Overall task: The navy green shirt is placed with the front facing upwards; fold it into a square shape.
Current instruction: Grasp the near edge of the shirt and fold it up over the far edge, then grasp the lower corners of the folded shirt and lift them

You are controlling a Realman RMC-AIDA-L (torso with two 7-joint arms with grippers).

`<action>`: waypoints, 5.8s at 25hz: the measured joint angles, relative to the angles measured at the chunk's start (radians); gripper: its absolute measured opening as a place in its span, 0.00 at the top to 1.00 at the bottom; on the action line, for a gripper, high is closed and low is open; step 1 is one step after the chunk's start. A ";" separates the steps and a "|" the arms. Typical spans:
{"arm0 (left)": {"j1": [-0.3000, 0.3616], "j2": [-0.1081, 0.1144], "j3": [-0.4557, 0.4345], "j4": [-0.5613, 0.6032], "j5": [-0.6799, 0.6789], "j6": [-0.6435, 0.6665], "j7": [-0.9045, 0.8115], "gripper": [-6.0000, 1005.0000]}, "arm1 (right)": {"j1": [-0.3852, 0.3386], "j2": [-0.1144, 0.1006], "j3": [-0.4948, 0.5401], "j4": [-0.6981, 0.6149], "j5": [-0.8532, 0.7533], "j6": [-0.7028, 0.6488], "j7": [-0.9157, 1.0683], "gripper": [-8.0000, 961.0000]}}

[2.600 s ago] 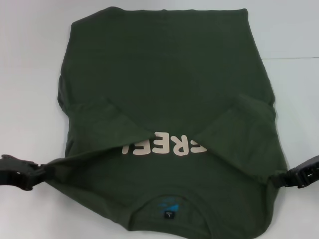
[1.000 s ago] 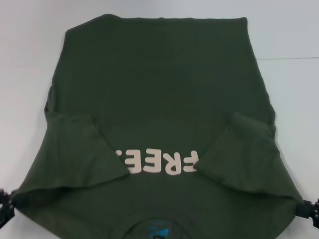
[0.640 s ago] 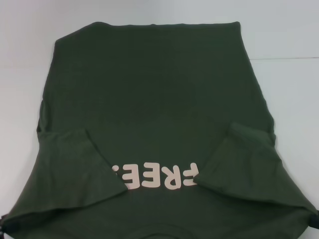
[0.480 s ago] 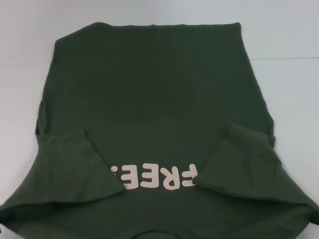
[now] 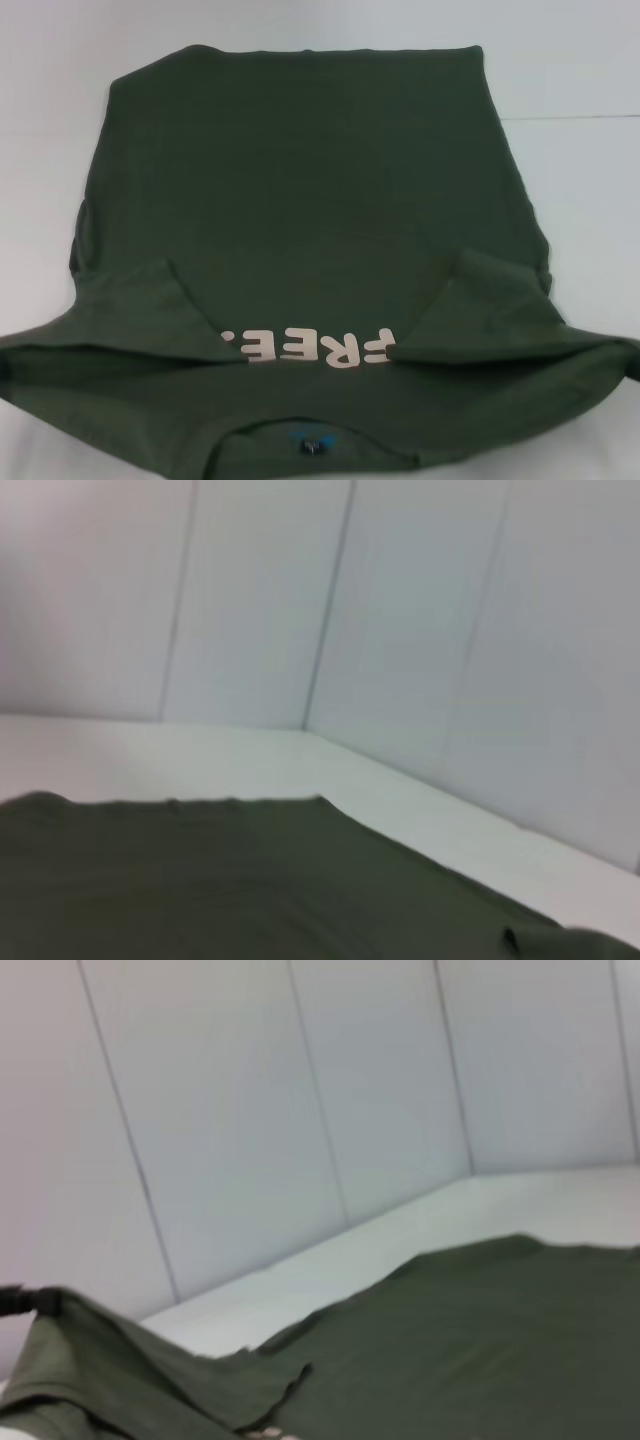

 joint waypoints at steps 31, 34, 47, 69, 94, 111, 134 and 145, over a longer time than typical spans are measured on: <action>-0.076 0.025 -0.093 -0.226 -0.079 -0.182 -0.009 0.94 | 0.072 -0.008 0.123 0.118 0.081 0.099 -0.034 0.96; -0.109 0.030 -0.062 -0.247 -0.080 -0.250 0.012 0.94 | 0.103 -0.009 0.120 0.126 0.080 0.174 0.012 0.96; -0.288 0.019 -0.011 -0.310 -0.086 -0.616 0.098 0.94 | 0.267 -0.017 0.052 0.144 0.082 0.493 0.159 0.96; -0.523 0.015 0.039 -0.396 -0.101 -1.064 0.160 0.94 | 0.476 -0.041 -0.066 0.236 0.086 0.935 0.279 0.96; -0.630 0.017 0.053 -0.467 -0.138 -1.277 0.244 0.94 | 0.571 -0.044 -0.139 0.276 0.089 1.153 0.318 0.96; -0.669 0.019 0.055 -0.530 -0.179 -1.429 0.306 0.93 | 0.578 -0.038 -0.174 0.296 0.103 1.249 0.328 0.96; -0.617 0.022 0.091 -0.535 -0.379 -1.369 0.327 0.32 | 0.526 -0.036 -0.285 0.257 0.145 1.137 0.425 0.19; -0.393 0.077 0.393 -0.263 -0.181 -0.952 -0.238 0.30 | 0.439 0.003 -0.322 0.144 0.149 0.944 0.409 0.20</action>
